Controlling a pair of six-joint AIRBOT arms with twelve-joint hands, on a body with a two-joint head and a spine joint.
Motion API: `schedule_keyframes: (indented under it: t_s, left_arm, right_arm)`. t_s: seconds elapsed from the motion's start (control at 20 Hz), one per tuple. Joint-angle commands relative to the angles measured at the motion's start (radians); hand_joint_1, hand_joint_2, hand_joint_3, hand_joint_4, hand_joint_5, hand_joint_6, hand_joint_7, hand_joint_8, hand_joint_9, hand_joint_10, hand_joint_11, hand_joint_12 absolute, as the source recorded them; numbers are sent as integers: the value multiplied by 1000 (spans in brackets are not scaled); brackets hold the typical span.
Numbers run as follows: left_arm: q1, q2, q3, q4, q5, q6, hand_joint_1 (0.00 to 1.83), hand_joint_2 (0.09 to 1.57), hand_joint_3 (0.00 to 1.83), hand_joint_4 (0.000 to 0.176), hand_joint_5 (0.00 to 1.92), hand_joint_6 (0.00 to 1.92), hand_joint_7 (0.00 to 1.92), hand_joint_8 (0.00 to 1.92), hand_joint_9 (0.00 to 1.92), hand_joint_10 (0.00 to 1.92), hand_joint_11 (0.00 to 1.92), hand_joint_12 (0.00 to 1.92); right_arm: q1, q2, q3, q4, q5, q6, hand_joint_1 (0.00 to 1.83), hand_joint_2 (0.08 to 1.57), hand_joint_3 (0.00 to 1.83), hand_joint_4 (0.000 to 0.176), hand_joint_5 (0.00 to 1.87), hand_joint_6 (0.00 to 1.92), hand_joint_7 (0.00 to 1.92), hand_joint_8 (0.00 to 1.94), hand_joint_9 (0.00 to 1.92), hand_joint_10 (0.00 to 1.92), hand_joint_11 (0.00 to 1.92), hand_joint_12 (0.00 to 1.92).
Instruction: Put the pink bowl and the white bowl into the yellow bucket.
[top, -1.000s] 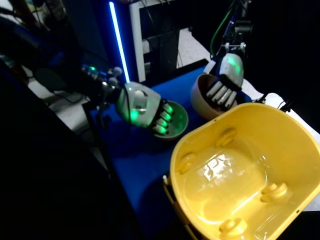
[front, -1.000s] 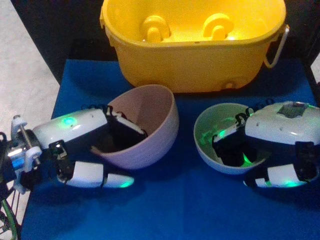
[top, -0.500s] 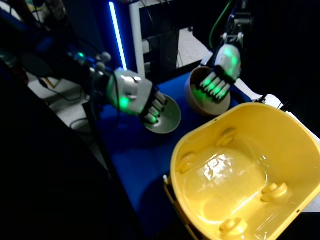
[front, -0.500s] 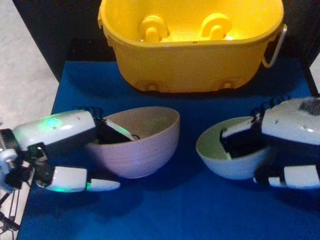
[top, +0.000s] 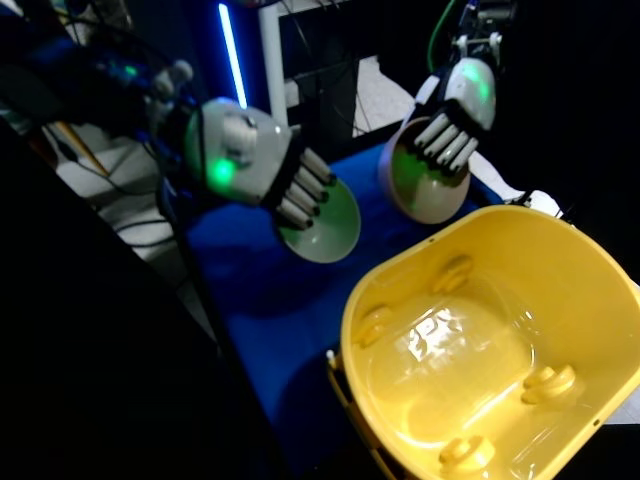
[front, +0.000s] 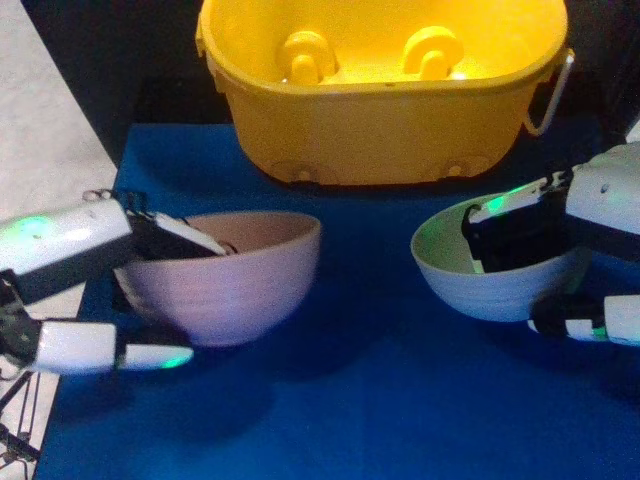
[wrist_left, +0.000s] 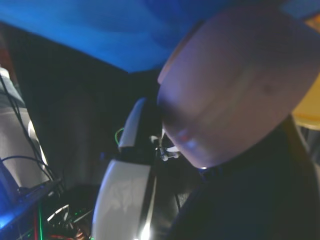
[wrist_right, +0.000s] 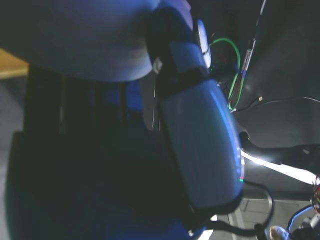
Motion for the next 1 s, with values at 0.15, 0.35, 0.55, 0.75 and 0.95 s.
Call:
schedule_keyframes:
  t_s: [0.15,0.35,0.55,0.75,0.95]
  left_arm:
    - [40,71,-54,-78,-186,9,1318,1288,0,0,722,1102,653,1669,506,1757,359,1847]
    - [84,156,-112,-158,-284,107,1179,1293,1,0,705,1168,644,1782,542,1731,530,1901]
    - [84,158,-91,-186,-327,120,1217,1229,0,0,812,1019,761,1612,729,1627,589,1764]
    - [76,187,-87,-216,-370,162,1235,1201,0,0,849,950,821,1521,719,1483,561,1685]
    - [25,210,-80,-219,-366,202,1234,1192,0,0,877,922,826,1510,724,1470,562,1680]
  right_arm:
    - [64,65,-59,-12,98,4,1349,1222,3,0,648,1331,743,1406,827,1474,981,1580]
    - [181,103,-89,-79,89,4,1352,836,851,0,641,1679,795,1540,854,1643,1000,1740]
    - [231,60,-53,-86,82,4,1364,854,716,0,758,1469,818,1432,846,1524,984,1686]
    - [297,41,-33,-124,63,4,1371,820,750,0,774,1441,843,1405,899,1473,1012,1671]
    - [376,16,-12,-174,9,3,1372,837,687,0,790,1408,852,1351,926,1393,1013,1620]
